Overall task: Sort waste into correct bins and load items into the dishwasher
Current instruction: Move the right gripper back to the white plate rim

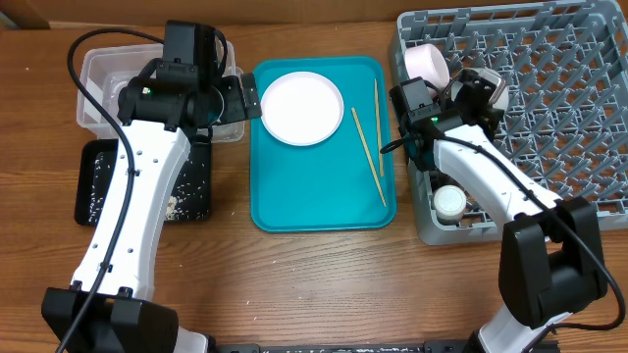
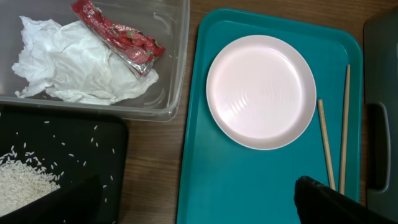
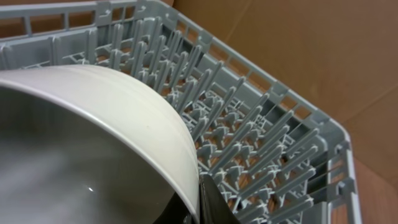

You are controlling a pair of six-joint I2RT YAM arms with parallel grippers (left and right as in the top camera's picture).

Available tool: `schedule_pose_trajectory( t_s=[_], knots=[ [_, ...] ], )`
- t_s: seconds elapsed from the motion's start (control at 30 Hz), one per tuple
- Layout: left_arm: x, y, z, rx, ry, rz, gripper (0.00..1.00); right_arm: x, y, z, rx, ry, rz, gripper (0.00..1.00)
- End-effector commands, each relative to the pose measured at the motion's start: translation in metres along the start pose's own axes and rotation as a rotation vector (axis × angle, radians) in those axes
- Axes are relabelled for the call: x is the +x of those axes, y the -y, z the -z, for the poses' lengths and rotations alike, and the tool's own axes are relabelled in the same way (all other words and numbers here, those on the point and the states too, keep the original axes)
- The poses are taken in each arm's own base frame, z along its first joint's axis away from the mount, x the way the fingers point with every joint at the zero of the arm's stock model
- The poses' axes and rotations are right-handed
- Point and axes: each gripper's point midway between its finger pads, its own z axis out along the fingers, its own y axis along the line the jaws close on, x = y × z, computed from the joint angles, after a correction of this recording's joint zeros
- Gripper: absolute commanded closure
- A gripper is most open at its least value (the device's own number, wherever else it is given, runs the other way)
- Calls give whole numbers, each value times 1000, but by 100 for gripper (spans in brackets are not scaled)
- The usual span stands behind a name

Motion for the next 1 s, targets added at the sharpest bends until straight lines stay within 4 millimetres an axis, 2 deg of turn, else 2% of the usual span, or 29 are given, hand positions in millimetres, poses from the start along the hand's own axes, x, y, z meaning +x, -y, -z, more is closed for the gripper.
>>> schedule_pose_trajectory(
  t_s=[0.0,0.5,0.67,0.73,0.8,0.83,0.93,0.97],
  knots=[
    [-2,-2,-2,-14,2,4,0,6,-2,3,-43,-28,-39,96],
    [-2,-2,-2,-14,2,4,0,33,-20,5,-145,-148,-13,96],
    [-2,-2,-2,-14,2,4,0,37,-21,12,-155,-151,20,96],
    [-2,-2,-2,-14,2,4,0,37,-22,16,-162,-148,31,93],
    [-2,-2,-2,-14,2,4,0,38,-25,22,-175,-143,45,86],
    [-2,-2,-2,-14,2,4,0,39,-27,27,-186,-139,53,76],
    [-2,-2,-2,-14,2,4,0,40,-33,42,-221,-124,70,55],
    [-2,-2,-2,-14,2,4,0,39,-34,47,-232,-119,71,46]
  ],
)
